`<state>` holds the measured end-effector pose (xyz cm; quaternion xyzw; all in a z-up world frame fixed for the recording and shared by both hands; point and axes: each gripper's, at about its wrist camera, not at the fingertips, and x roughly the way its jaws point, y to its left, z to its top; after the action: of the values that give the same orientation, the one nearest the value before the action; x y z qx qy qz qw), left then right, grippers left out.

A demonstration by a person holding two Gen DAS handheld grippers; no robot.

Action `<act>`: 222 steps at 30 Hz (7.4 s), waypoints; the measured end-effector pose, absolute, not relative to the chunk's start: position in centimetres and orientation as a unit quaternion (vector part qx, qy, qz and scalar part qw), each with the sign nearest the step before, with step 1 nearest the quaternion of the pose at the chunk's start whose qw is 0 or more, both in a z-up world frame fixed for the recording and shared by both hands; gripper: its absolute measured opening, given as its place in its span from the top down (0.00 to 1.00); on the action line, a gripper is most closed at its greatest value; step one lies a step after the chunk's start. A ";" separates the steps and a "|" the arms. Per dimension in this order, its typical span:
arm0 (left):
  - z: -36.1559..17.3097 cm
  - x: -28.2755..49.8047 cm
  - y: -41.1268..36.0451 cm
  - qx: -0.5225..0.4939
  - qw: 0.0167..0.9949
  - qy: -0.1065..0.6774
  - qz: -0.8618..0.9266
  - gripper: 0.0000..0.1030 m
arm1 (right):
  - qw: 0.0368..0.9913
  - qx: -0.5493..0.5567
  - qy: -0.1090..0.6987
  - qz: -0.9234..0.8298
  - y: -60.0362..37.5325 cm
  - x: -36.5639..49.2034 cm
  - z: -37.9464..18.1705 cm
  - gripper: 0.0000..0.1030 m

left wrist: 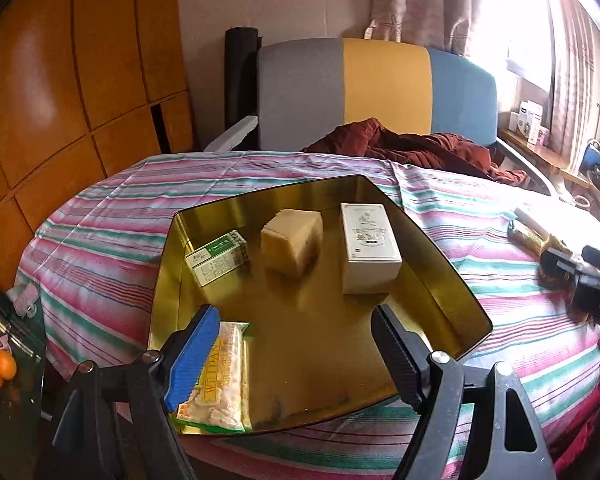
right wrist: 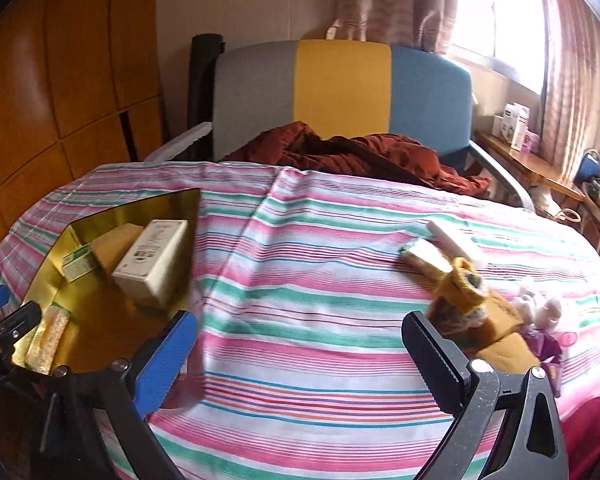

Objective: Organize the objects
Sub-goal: 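Move both tools back from the tray toward the remaining items, then grasp the yellow knitted pouch with the left tool while the right tool grasps the pink hair roller, then carry the pouch and hair roller into the gold tray and open both tools, then move both tools back from the tray toward the remaining items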

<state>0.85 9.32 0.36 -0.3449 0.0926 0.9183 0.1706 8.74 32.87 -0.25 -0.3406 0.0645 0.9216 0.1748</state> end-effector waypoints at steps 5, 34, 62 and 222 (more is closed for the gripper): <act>0.9 1.5 10.4 -0.333 0.212 0.096 0.914 0.23 | 0.208 -0.336 0.096 0.914 37.6 10.3 0.8 0.00; 0.0 3.9 31.4 -0.385 0.454 0.157 0.788 0.23 | 0.375 -0.159 0.406 0.818 59.9 26.4 0.7 0.00; -7.8 -1.3 45.7 -0.529 0.500 0.053 0.683 0.47 | 0.357 -0.173 0.437 0.807 60.8 26.2 -0.6 0.00; 0.7 1.6 11.5 -0.370 0.265 0.096 0.885 0.44 | 0.215 -0.340 0.048 0.914 40.4 10.4 2.3 0.00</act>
<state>1.59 11.49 0.73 -0.3700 0.0962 0.8852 0.2650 10.44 40.36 2.32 -0.3396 0.0479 0.9145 0.2148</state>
